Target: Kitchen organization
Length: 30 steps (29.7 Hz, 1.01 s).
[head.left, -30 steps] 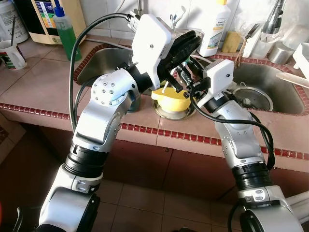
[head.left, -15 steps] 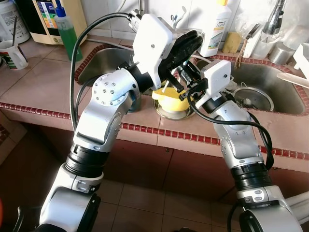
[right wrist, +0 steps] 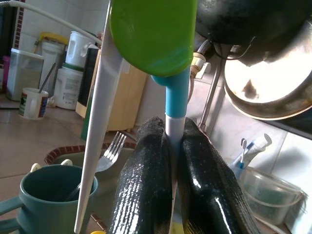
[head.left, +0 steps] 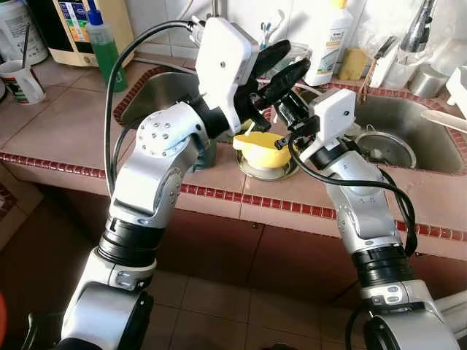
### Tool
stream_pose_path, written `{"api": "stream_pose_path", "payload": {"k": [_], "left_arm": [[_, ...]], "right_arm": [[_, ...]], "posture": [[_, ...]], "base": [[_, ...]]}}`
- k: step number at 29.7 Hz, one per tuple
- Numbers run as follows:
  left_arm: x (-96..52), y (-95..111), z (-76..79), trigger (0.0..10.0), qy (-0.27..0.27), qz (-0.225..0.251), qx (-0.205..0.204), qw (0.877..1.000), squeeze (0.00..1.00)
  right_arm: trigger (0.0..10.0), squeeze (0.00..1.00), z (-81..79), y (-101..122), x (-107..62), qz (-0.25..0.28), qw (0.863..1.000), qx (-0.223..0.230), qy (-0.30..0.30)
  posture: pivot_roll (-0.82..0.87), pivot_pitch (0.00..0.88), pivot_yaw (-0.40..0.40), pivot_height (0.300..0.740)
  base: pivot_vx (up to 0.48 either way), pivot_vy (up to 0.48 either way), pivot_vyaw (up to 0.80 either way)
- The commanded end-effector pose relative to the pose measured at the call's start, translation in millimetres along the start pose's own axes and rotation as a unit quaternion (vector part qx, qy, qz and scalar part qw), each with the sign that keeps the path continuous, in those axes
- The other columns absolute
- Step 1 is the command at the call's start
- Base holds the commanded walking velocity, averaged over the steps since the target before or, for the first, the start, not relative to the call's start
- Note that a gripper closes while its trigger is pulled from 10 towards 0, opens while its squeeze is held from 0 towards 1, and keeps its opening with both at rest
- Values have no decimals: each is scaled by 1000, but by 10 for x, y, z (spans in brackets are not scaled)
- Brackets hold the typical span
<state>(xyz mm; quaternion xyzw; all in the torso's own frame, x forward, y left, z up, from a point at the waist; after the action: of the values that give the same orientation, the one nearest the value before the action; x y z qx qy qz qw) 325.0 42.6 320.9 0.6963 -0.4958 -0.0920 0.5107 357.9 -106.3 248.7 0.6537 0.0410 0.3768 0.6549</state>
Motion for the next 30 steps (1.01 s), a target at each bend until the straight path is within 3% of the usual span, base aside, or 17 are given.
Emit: {"api": "stream_pose_path", "payload": {"k": [1,18,25,26,28,29,30], "left_arm": [[5,29,-43,10000,9,-1,0,1000,1000],[-49,96,-79,10000,24,8,-31,999,1000],[-98,-68,-181,10000,79,-38,-35,996,1000],[-131,-155,-235,10000,106,-60,-35,992,471],[-147,-195,-257,10000,118,-70,-36,990,471],[-203,-293,-301,10000,144,-88,-41,985,0],[-237,-366,-320,10000,157,-105,-42,981,0]], "right_arm": [[0,0,56,47,-6,9,1000,2,-16],[0,0,216,55,-66,18,996,-1,-92],[314,0,350,119,-133,35,985,-5,-170],[5961,0,386,137,-164,39,981,-10,-191],[5961,0,400,143,-179,40,979,-13,-200],[10000,0,440,165,-219,46,973,-11,-225],[10000,0,449,175,-239,49,972,-8,-232]], "posture": [[-172,57,-9,732],[-166,53,-10,732],[-167,41,-12,732],[-167,41,-12,732],[-167,37,-12,732],[-167,34,-10,732],[-169,31,-9,732]], "base": [[0,0,0],[0,0,0],[0,0,0],[0,0,0],[0,0,0],[0,0,0],[0,0,0]]}}
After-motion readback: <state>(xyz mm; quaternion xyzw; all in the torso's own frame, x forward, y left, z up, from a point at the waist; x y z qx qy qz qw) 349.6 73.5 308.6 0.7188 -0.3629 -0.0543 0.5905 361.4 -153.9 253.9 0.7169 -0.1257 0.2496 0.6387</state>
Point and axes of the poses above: a point about 5 cm out from each wrist's last joint towards the gripper, its own x axis pointing out of the wrist towards the gripper, its own y axis along the axis of the wrist's last joint, z = x × y, the point moved 1 cm from there along x, pointing out of the wrist towards the gripper, and after that the axes turned 10 degrees about x, right-handed, at the moved point
